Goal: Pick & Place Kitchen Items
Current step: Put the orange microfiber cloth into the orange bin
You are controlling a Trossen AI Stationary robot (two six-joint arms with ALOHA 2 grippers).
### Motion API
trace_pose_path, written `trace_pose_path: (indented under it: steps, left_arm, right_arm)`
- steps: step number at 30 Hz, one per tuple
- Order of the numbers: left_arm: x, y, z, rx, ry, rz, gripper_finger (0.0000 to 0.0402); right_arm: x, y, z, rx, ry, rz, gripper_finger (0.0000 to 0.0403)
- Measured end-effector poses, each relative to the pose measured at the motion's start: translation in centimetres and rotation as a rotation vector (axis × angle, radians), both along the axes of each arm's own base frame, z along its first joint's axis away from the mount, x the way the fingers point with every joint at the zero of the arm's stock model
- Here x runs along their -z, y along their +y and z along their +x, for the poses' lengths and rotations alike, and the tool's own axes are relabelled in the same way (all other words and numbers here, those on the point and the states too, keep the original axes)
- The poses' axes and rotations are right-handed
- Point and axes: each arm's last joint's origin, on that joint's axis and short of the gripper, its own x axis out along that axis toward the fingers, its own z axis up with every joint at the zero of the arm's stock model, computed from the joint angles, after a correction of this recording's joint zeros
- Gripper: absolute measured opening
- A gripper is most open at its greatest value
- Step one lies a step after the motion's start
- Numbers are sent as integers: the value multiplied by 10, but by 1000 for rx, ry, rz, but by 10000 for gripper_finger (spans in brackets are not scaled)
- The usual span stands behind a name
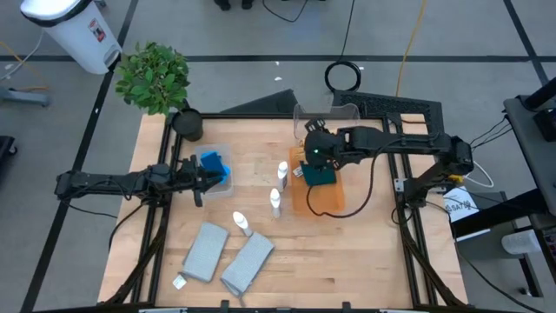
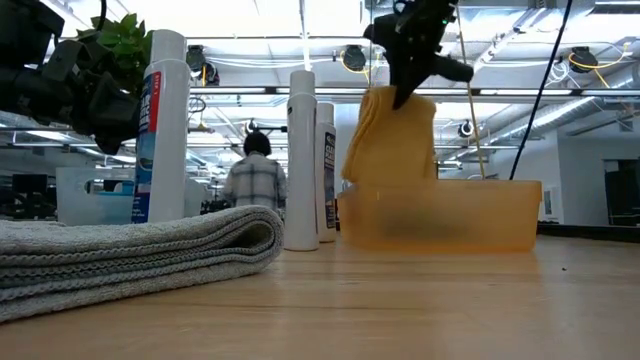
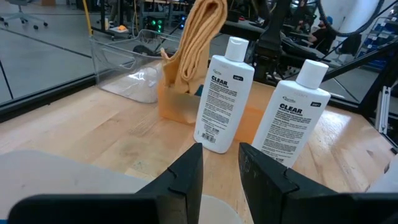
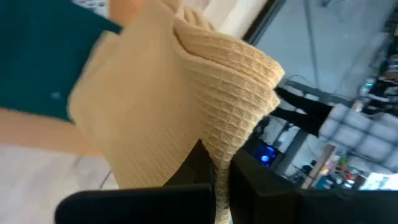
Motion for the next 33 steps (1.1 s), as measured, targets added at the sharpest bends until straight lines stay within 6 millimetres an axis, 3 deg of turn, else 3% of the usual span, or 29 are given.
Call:
trace_pose_path:
  steps: [4, 9, 22, 33]
  left_arm:
    - [0, 0, 0, 1, 0, 0, 108]
    - [0, 0, 0, 1, 0, 0, 108]
    - [0, 0, 0, 1, 0, 0, 108]
    - [0, 0, 0, 0, 0, 0, 108]
  right_arm:
    - [16, -4, 2, -15, 53, -95, 0]
    - [17, -5, 3, -6, 65, -167, 0]
    - [24, 1, 1, 28, -48, 116, 0]
    - [29, 6, -6, 100, -32, 274, 0]
